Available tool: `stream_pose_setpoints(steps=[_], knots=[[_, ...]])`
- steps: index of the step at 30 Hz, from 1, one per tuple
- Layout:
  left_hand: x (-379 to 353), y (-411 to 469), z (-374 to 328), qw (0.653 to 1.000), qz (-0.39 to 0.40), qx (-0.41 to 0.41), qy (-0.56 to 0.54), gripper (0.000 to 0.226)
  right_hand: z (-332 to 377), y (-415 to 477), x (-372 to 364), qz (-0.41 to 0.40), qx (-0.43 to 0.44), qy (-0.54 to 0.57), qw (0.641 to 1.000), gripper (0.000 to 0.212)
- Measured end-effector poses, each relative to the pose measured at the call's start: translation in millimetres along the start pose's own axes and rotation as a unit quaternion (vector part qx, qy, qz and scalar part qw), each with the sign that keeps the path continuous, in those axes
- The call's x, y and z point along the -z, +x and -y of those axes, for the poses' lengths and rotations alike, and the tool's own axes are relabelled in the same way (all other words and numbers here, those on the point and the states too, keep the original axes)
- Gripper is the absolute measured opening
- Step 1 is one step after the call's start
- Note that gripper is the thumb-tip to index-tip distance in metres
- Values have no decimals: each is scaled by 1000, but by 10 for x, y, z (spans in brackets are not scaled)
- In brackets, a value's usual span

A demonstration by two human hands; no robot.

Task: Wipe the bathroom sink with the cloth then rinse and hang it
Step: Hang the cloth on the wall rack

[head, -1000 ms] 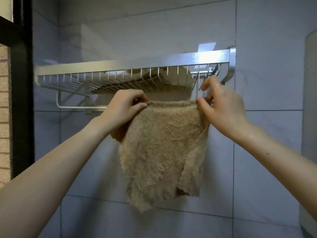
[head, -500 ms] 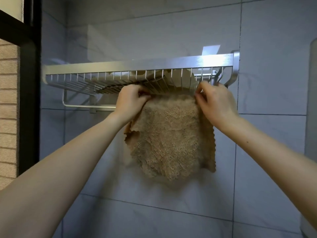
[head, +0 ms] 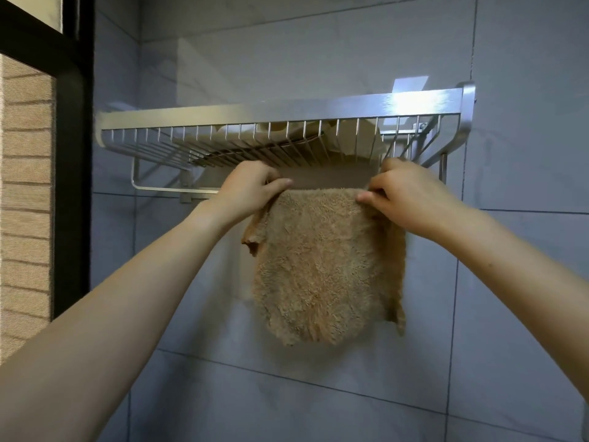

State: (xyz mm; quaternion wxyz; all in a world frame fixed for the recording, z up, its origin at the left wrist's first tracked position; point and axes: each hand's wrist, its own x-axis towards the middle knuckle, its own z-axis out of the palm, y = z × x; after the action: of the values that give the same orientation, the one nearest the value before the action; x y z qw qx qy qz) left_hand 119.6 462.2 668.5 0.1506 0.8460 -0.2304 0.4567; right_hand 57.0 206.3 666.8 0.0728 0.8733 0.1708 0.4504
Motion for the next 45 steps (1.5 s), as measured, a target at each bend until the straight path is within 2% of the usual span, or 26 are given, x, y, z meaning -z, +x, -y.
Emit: stream_pose_setpoints(steps=[2, 5, 7, 10, 13, 17, 18, 20, 22, 24, 25, 27, 29, 30, 31, 33, 35, 37, 39, 43, 45], knots=[[21, -97, 56, 997, -26, -60, 28, 32, 24, -26, -19, -23, 14, -7, 1000, 37], [-2, -265, 196, 989, -22, -120, 81, 46, 51, -70, -75, -67, 70, -27, 995, 26], [-16, -306, 240, 989, -56, -131, 40, 33, 48, -83, -111, -84, 78, -22, 993, 24], [45, -206, 270, 992, -57, -69, -86, 15, 2, -76, -156, -113, 25, 71, 991, 22], [62, -91, 294, 984, -32, 19, -172, 16, 1, -54, -158, -129, -21, 118, 984, 23], [-31, 133, 235, 985, -66, 66, -146, 20, -1, -3, -185, -186, -78, 88, 975, 28], [-51, 208, 212, 988, -39, 77, -127, 20, -21, 39, -194, -163, -108, 66, 978, 27], [-61, 328, 200, 987, 80, 116, -81, 27, -42, 137, -166, -48, -175, 37, 983, 25], [-11, 400, 222, 979, 149, 134, -33, 26, -13, 189, -85, 39, -182, 43, 982, 29], [51, 361, 235, 982, 108, 152, -34, 12, 58, 182, -9, 17, -125, 86, 988, 33], [62, 302, 239, 982, 61, 165, -72, 18, 110, 152, 16, -9, -82, 110, 990, 31], [10, 62, 197, 976, -49, 152, -151, 27, 209, 93, 12, -10, -10, 140, 990, 24], [-91, -254, 157, 982, -139, 52, -116, 29, 221, 68, -70, 0, 11, 148, 989, 21], [-126, -399, 127, 985, -155, -9, -73, 32, 204, 61, -113, -8, 11, 154, 988, 20], [-171, -489, 127, 986, -154, -52, -26, 38, 185, 51, -151, -22, 10, 162, 986, 19], [-256, -529, 193, 986, -139, -83, 37, 43, 163, 28, -198, -55, 15, 168, 984, 17], [-239, -468, 230, 988, -142, -64, 1, 30, 161, 19, -218, -75, 11, 175, 982, 16], [-177, -379, 210, 982, -160, -34, -90, 16, 160, 25, -219, -85, 2, 182, 980, 15], [-99, -273, 170, 978, -146, 11, -147, 14, 159, 38, -214, -92, -6, 187, 978, 16], [-68, -31, 224, 982, -29, 147, -117, 25, 169, 71, -208, -88, -17, 183, 979, 18], [-60, -1, 256, 975, -43, 202, -78, 36, 168, 81, -201, -78, -23, 180, 980, 19]])
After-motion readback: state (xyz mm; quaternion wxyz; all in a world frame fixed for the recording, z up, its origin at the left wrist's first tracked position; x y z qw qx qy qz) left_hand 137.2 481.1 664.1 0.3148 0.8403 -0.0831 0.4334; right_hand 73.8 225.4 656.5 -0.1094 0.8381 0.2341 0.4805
